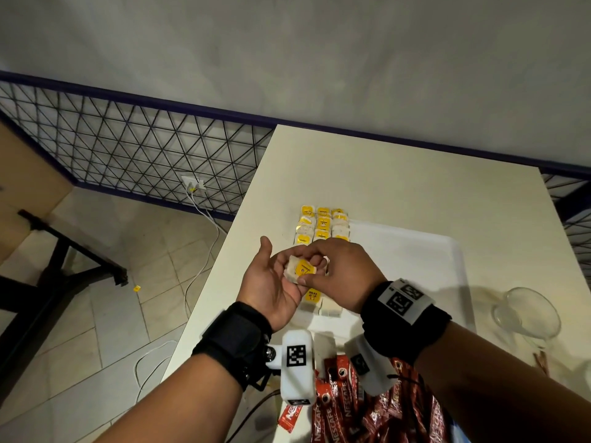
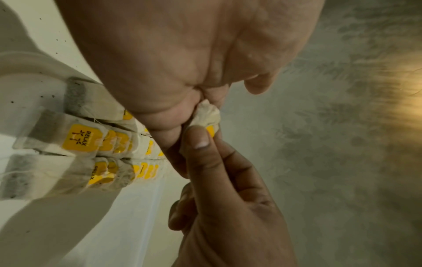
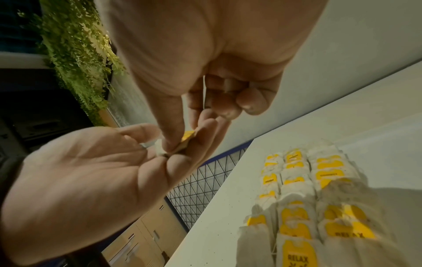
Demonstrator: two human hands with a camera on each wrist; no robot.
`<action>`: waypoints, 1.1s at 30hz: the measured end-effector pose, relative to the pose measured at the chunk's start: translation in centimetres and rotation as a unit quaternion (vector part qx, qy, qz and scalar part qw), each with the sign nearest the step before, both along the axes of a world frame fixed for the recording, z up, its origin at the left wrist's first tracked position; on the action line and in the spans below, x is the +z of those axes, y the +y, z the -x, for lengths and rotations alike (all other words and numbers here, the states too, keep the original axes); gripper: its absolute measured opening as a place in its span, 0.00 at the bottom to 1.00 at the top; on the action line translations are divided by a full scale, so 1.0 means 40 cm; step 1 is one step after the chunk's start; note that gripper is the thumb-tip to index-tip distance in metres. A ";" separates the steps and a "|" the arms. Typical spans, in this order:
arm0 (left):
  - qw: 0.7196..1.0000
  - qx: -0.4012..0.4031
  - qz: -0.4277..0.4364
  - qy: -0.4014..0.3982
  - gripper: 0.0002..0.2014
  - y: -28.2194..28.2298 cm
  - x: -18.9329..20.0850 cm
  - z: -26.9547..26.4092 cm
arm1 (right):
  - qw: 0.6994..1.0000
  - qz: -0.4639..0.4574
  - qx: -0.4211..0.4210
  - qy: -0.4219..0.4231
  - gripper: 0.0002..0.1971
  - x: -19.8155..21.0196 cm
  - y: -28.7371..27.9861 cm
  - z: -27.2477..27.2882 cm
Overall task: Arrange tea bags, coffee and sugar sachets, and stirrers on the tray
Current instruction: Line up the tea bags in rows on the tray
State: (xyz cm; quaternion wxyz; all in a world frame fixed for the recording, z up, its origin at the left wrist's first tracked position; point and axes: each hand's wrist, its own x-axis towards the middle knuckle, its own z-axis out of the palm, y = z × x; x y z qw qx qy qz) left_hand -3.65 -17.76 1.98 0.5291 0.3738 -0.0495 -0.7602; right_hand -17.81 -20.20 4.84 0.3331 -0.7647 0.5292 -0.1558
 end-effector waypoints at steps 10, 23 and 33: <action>1.000 -0.002 -0.004 0.009 0.32 -0.006 0.004 0.000 | 1.000 -0.003 0.012 0.001 0.09 0.005 -0.003 0.006; 0.994 -0.026 -0.061 -0.081 0.27 -0.002 -0.018 -0.004 | 0.995 0.071 -0.035 -0.060 0.05 0.023 -0.027 0.017; 0.788 -0.058 0.164 -0.591 0.12 0.042 0.014 -0.009 | 0.992 0.090 -0.083 -0.034 0.08 0.016 -0.038 0.005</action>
